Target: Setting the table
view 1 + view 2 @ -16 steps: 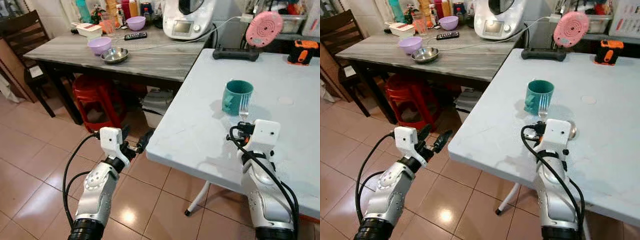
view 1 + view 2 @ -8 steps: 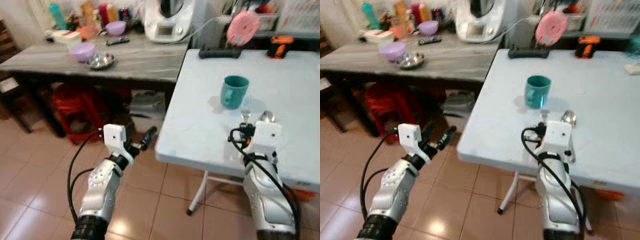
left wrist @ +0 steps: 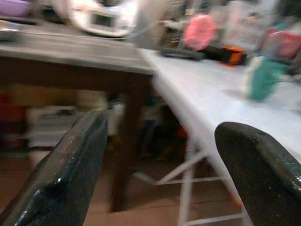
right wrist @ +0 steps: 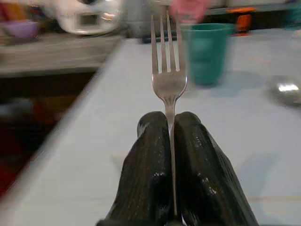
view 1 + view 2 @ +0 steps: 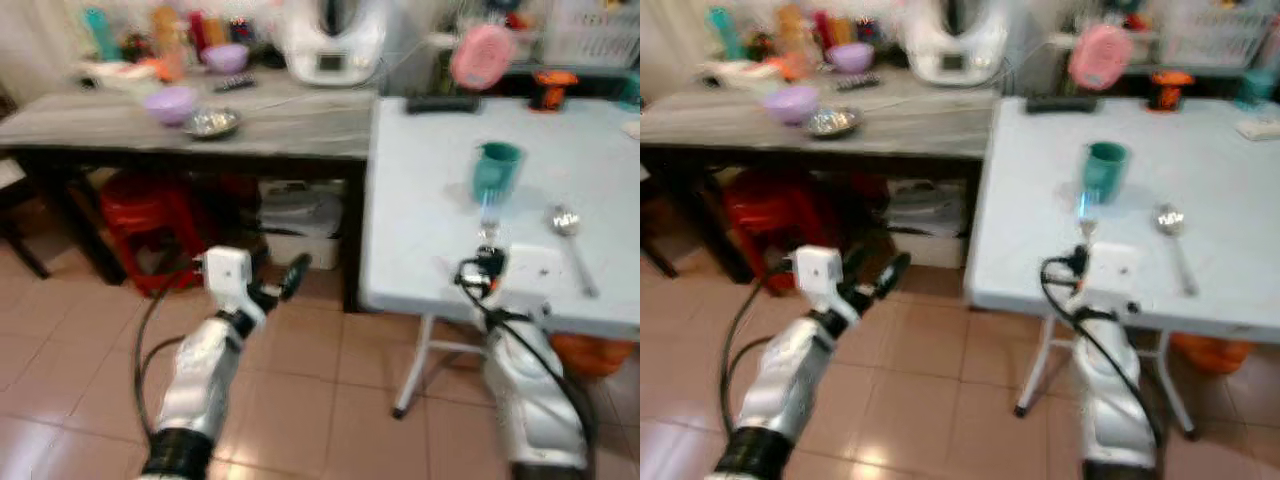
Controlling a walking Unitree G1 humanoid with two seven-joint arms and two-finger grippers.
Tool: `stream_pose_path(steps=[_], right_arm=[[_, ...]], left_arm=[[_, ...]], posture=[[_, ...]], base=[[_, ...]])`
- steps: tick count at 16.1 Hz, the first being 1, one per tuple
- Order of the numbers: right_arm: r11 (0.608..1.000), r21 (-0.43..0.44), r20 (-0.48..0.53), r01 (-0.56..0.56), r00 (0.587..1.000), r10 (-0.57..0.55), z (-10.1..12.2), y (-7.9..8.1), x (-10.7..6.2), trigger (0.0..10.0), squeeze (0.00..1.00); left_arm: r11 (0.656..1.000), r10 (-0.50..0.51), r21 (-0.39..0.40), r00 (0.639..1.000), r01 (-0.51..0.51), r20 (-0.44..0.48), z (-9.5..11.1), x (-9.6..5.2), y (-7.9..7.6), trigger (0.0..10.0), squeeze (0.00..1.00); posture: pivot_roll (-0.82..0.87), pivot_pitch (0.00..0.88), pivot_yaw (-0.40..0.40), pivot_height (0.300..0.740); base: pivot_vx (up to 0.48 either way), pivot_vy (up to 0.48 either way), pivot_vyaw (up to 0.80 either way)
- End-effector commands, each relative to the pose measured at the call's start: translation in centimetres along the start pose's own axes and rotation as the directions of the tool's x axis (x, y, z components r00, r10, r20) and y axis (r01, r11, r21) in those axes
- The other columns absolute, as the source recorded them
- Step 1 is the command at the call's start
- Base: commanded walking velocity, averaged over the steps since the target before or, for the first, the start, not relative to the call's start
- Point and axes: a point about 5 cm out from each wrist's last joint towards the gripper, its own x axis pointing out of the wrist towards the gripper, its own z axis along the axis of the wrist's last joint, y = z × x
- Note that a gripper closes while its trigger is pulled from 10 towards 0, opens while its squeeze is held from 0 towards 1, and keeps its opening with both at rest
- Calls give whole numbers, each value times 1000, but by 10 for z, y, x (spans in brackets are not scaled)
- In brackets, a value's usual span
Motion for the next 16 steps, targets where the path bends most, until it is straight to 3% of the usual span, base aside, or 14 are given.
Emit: stream_pose_path(steps=[1,16], right_arm=[[1000,-15,34,-2,999,3,7,-1,1,10000,0],[1000,-2,36,-13,999,13,5,1,0,10000,0]], left_arm=[[1000,0,7,1000,0,9,2,3,-1,10000,0],[999,39,21,999,-39,8,-1,6,-2,10000,0]], posture=[[-175,0,91,740],[-176,0,92,740]], base=[[0,386,0],[0,391,55]])
